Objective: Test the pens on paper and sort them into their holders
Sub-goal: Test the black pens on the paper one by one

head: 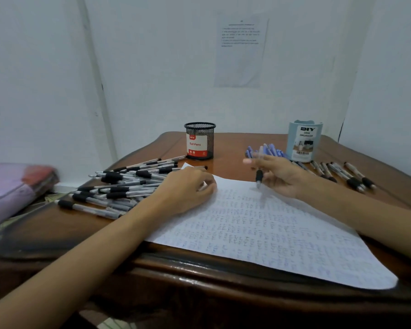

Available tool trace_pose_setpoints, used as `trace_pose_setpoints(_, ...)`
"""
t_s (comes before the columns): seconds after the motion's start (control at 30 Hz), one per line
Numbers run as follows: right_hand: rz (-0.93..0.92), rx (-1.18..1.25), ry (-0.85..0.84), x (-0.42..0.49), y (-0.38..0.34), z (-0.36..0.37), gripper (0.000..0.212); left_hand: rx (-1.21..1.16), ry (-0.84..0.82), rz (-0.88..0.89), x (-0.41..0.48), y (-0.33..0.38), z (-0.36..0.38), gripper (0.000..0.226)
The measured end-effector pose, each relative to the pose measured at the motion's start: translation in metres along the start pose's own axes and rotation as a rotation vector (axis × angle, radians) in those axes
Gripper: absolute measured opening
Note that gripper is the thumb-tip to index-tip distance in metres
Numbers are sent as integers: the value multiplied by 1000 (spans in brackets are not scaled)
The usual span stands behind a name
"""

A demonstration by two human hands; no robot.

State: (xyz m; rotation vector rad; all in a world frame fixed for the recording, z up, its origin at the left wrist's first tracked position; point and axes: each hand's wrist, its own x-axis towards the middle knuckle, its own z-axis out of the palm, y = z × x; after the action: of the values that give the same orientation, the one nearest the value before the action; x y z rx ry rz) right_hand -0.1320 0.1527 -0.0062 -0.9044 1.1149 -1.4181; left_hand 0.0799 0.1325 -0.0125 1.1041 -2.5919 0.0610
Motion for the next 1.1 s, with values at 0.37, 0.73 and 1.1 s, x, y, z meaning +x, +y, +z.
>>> trace_pose_setpoints(0.37, -125, -147, -125, -5, -6, -11, 25, 45, -14, 31, 3, -1, 5, 37)
trace_pose_setpoints(0.73, -176, -535, -116, -8, 11, 1, 42, 31, -37, 69, 2, -1, 5, 37)
trace_pose_setpoints(1.1, -129, -632, -8, -6, 10, 8, 35, -36, -246, 40, -2, 4, 6, 45)
